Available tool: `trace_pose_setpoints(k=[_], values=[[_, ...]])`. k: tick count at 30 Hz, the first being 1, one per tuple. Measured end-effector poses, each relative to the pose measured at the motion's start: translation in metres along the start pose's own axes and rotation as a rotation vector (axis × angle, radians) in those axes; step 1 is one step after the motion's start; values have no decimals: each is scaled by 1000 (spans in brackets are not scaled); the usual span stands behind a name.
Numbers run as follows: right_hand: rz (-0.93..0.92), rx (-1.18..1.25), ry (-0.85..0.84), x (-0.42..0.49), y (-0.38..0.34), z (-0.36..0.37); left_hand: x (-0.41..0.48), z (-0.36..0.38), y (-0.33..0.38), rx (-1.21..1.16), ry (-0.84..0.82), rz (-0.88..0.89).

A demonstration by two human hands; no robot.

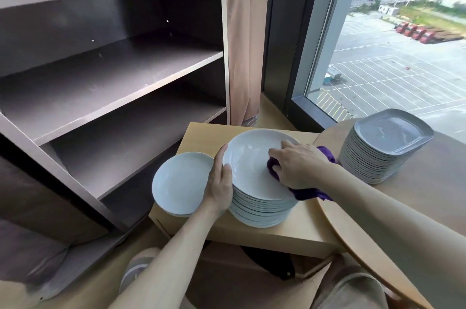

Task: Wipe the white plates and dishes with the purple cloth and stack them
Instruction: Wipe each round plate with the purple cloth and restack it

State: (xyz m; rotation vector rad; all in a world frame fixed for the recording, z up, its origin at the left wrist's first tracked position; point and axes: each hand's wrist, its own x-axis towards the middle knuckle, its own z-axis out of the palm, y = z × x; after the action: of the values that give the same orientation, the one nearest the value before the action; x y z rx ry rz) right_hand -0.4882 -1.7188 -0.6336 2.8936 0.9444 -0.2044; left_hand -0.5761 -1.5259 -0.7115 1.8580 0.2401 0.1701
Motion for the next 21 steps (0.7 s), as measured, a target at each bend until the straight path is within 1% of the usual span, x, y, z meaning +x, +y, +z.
trace_pose_setpoints(k=[2,5,8,13,21], values=[[-71,18,-18,-8,-12,-2,0,1,-1,-2,0,4],[-153,58,23,-14,-34,-1,0,0,-1,-7,-2,1],[-190,122,61,-8,-52,3,0,-1,-2,-38,-2,-2],[-167,233,117,13,-65,5,2,-2,-4,-47,-25,-4],[-63,225,301,44,-76,20,4,-4,-8,-46,-6,28]])
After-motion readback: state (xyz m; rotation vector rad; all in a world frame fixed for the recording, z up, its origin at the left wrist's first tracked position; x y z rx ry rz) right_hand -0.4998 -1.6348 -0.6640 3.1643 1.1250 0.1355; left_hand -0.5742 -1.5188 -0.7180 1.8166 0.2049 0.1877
